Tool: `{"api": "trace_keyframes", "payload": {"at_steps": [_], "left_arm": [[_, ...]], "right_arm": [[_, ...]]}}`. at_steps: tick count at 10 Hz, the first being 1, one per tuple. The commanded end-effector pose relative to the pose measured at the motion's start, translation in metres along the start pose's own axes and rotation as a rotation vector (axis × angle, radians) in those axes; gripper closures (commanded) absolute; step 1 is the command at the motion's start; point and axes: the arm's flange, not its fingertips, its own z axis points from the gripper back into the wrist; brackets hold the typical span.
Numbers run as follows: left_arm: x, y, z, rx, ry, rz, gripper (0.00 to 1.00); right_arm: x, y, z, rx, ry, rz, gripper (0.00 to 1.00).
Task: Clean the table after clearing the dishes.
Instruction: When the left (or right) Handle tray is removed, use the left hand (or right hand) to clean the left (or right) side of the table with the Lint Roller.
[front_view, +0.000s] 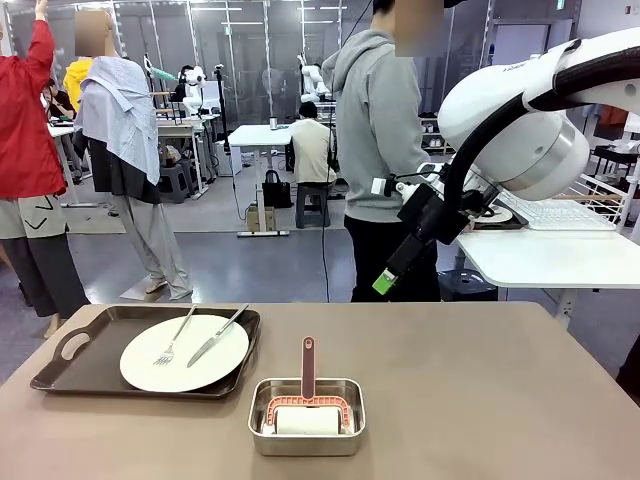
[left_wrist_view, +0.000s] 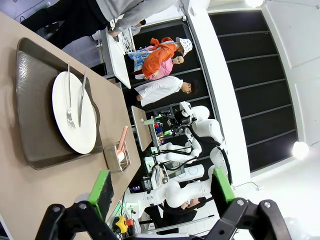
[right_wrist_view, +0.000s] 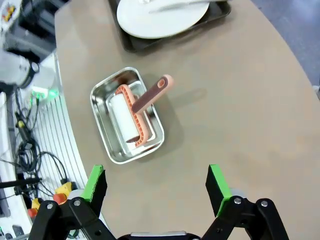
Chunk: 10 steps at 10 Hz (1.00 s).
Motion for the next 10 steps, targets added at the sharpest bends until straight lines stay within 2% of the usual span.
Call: {"api": "trace_keyframes", "payload": {"at_steps": [1, 4, 7, 10], "left_arm": [[-0.002, -0.001, 0.002, 0.013, 0.003, 0.008, 0.00], [-0.002, -0.001, 0.002, 0.013, 0.003, 0.008, 0.00], [-0.002, -0.001, 0.002, 0.013, 0.003, 0.008, 0.00], [-0.002, -0.001, 0.002, 0.013, 0.003, 0.008, 0.00]], "right_arm": [[0.028, -0.018, 0.004, 0.019, 0.116, 0.110, 0.00], [0.088, -0.026, -0.015, 0.058, 0.308, 0.207, 0.00], [0.130, -0.025, -0.077, 0.052, 0.428, 0.223, 0.00], [0.153, -0.015, -0.124, -0.032, 0.416, 0.292, 0.00]]}}
